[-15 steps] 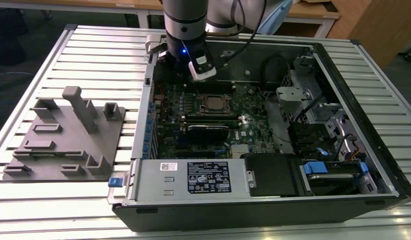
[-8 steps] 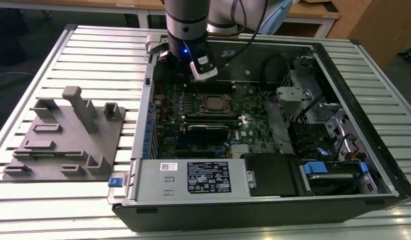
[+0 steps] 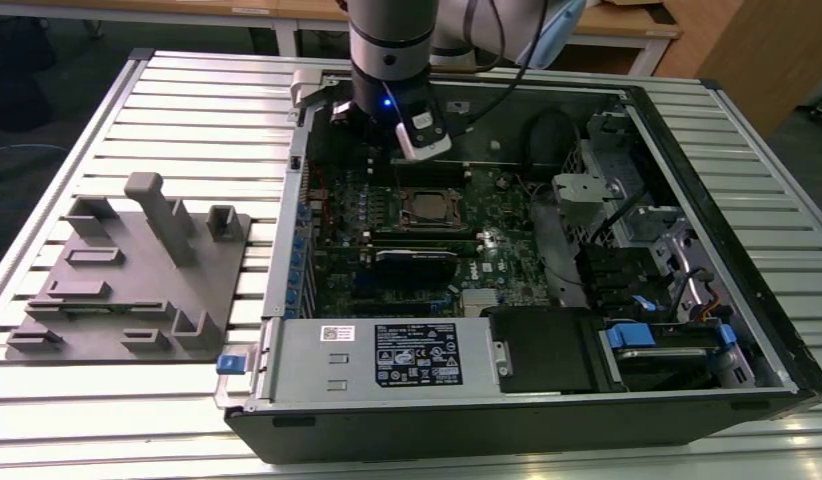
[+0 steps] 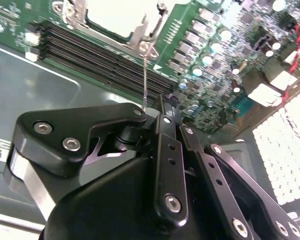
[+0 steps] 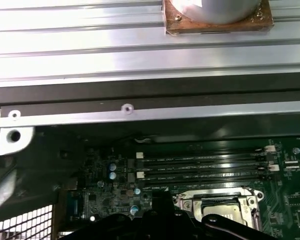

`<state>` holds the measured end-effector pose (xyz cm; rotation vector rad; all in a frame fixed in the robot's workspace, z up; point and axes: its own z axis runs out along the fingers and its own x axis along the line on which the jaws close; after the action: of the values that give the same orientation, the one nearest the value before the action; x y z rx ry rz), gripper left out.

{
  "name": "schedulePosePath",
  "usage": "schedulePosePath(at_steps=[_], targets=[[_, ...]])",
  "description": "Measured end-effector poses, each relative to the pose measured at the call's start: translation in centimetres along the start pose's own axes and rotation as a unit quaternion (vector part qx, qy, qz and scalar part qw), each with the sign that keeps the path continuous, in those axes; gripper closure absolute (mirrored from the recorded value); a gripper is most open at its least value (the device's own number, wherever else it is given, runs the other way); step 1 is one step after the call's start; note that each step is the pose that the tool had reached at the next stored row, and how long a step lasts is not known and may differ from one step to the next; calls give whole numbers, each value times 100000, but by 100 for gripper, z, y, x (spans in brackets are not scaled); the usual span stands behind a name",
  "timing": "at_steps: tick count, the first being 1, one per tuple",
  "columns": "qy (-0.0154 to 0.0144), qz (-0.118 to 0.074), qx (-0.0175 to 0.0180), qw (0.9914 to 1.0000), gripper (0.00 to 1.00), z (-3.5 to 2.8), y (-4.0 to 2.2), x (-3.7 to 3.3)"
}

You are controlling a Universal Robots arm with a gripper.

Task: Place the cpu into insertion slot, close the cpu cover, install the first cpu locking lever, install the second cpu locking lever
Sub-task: 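Install the first cpu locking lever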

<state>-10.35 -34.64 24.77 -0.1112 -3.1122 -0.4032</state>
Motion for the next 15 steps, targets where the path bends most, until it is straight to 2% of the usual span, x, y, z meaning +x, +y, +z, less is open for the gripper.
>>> schedulePosePath(at_steps=[9, 15], targets=[[-8, 34, -2, 100000, 89, 3, 18, -244], [-9, 39, 2, 100000, 89, 3, 19, -266]])
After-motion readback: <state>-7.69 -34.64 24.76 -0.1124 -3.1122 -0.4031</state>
